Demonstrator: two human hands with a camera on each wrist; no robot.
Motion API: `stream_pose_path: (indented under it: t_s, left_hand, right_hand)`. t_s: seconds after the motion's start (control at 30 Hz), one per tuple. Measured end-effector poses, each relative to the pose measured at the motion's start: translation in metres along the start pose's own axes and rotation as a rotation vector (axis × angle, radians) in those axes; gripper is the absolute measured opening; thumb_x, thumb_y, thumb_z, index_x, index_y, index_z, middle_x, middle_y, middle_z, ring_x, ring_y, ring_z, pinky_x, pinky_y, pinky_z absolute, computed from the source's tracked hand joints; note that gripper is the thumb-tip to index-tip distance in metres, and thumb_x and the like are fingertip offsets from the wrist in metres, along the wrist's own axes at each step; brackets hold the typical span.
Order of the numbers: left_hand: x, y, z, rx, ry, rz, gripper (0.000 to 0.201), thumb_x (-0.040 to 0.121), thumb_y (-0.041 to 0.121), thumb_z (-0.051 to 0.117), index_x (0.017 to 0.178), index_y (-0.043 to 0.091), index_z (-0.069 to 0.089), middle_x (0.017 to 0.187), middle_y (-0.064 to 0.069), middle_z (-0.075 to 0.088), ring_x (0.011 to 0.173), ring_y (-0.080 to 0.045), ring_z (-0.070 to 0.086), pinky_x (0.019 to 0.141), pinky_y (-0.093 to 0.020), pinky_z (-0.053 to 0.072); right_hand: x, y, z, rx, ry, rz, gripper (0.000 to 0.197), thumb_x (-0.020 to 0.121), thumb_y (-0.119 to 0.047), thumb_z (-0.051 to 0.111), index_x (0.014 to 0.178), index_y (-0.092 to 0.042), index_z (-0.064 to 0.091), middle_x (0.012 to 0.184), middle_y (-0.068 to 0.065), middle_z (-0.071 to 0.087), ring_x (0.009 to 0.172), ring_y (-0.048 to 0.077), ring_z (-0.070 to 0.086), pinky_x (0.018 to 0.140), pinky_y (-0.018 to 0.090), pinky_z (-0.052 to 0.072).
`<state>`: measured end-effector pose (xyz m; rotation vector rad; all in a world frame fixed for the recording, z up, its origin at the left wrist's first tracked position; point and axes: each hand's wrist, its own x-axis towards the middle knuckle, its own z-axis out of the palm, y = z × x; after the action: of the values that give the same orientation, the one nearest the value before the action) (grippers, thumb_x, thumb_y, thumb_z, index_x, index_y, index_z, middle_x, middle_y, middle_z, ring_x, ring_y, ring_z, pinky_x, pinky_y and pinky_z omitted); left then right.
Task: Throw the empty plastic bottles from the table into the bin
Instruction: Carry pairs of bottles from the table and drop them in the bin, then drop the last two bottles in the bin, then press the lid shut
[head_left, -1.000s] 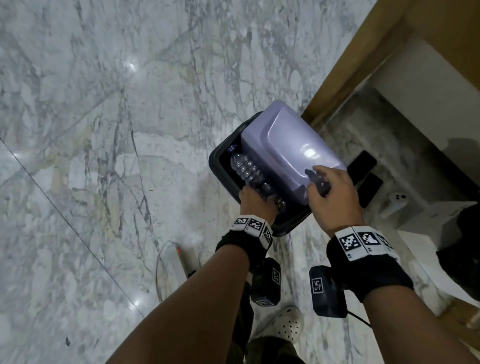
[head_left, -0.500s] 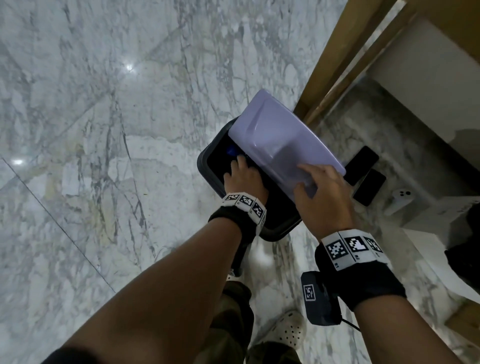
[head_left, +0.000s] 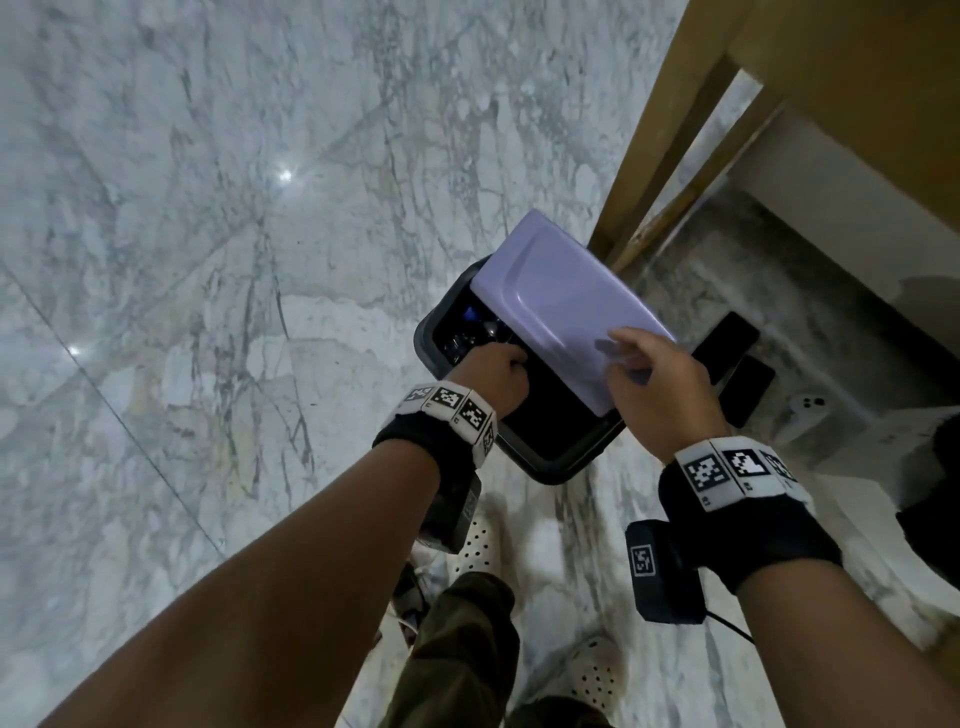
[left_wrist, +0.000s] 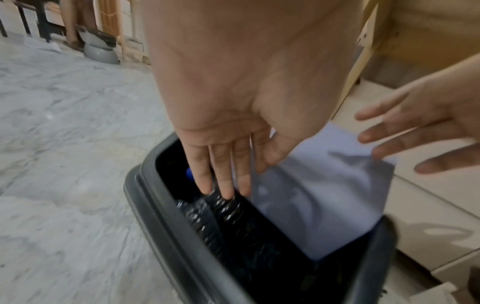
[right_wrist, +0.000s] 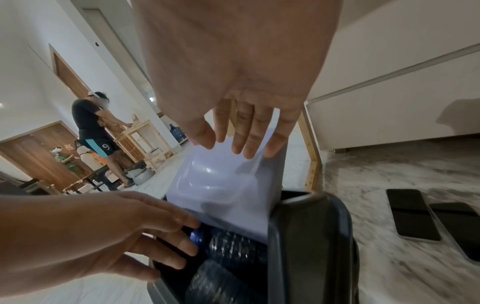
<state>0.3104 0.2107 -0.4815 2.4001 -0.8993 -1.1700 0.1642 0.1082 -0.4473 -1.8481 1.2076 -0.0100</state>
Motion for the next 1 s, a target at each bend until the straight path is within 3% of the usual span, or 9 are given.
stream_pose_path:
  t_s: [0.1,0.17,0.23,0.27,0.4,0.5,0.67,0.83,1.0]
  left_hand:
    - [-0.022,0.019,-0.020,-0.058,0.043,0.040,0.033,0.091,0.008,0.043,0.115,0.006,0.066,0.118,-0.012,0.067,0.110,-0.027,0.060,0.089,-0.021,0.040]
    - [-0.042,0.039,-0.038,-0.136,0.080,0.057,0.032,0.091,0.010,0.046,0.117,0.007,0.065,0.105,-0.012,0.070,0.094,-0.023,0.062,0.077,-0.014,0.038]
    - [-0.064,0.064,-0.058,-0.177,0.098,0.085,0.032,0.092,0.013,0.048,0.119,0.009,0.064,0.080,-0.008,0.065,0.075,-0.020,0.057,0.071,-0.022,0.042]
    - [-0.077,0.079,-0.069,-0.180,0.083,0.092,0.032,0.092,0.016,0.049,0.120,0.011,0.063,0.077,-0.005,0.062,0.075,-0.020,0.057,0.071,-0.026,0.045]
    - [-0.126,0.145,-0.120,-0.118,0.104,0.193,0.031,0.092,0.022,0.050,0.120,0.018,0.062,0.102,-0.007,0.068,0.097,-0.022,0.062,0.085,-0.027,0.047]
    - [-0.162,0.195,-0.152,-0.091,0.128,0.286,0.031,0.091,0.023,0.051,0.119,0.016,0.063,0.114,-0.007,0.068,0.105,-0.021,0.061,0.087,-0.025,0.045]
    - [-0.214,0.277,-0.189,-0.058,0.114,0.451,0.033,0.091,0.028,0.049,0.120,0.020,0.062,0.101,-0.006,0.071,0.091,-0.022,0.067,0.086,-0.033,0.054]
    - [-0.248,0.346,-0.197,-0.010,0.072,0.603,0.035,0.091,0.035,0.050,0.124,0.027,0.059,0.105,0.006,0.063,0.091,-0.016,0.062,0.084,-0.030,0.050]
    - [-0.255,0.402,-0.182,0.083,-0.021,0.729,0.037,0.090,0.037,0.051,0.125,0.027,0.057,0.114,0.001,0.063,0.085,-0.018,0.059,0.087,-0.036,0.053]
  right_hand:
    - [-0.012,-0.018,-0.020,0.064,-0.013,0.015,0.033,0.089,-0.017,0.054,0.120,-0.023,0.062,0.101,-0.011,0.063,0.101,0.015,0.060,0.094,0.033,0.047]
    - [-0.025,-0.034,-0.039,0.075,-0.001,-0.002,0.034,0.088,-0.021,0.055,0.120,-0.025,0.063,0.105,-0.006,0.063,0.099,0.016,0.060,0.092,0.035,0.049]
    - [-0.040,-0.052,-0.061,0.065,0.007,-0.039,0.034,0.088,-0.021,0.057,0.122,-0.022,0.062,0.110,-0.001,0.064,0.096,0.016,0.060,0.089,0.033,0.049]
    - [-0.048,-0.061,-0.074,0.061,0.009,-0.059,0.034,0.089,-0.021,0.057,0.123,-0.020,0.062,0.109,0.000,0.064,0.096,0.015,0.059,0.089,0.032,0.048]
    - [-0.088,-0.103,-0.131,0.074,0.075,-0.101,0.030,0.089,-0.018,0.059,0.118,-0.016,0.064,0.106,0.001,0.068,0.100,0.019,0.064,0.096,0.038,0.050]
    - [-0.121,-0.128,-0.175,0.050,0.118,-0.106,0.032,0.088,-0.022,0.059,0.119,-0.018,0.064,0.112,0.002,0.069,0.103,0.021,0.064,0.096,0.040,0.050]
    - [-0.177,-0.155,-0.246,0.085,0.228,-0.089,0.028,0.087,-0.025,0.059,0.115,-0.026,0.064,0.112,-0.003,0.068,0.098,0.016,0.065,0.094,0.034,0.050]
    - [-0.229,-0.156,-0.297,0.107,0.330,-0.046,0.029,0.088,-0.030,0.058,0.116,-0.028,0.064,0.110,-0.007,0.066,0.095,0.011,0.064,0.090,0.033,0.052]
    - [-0.263,-0.132,-0.331,0.128,0.460,0.038,0.027,0.089,-0.033,0.056,0.115,-0.032,0.062,0.109,-0.010,0.065,0.096,0.008,0.062,0.089,0.033,0.052]
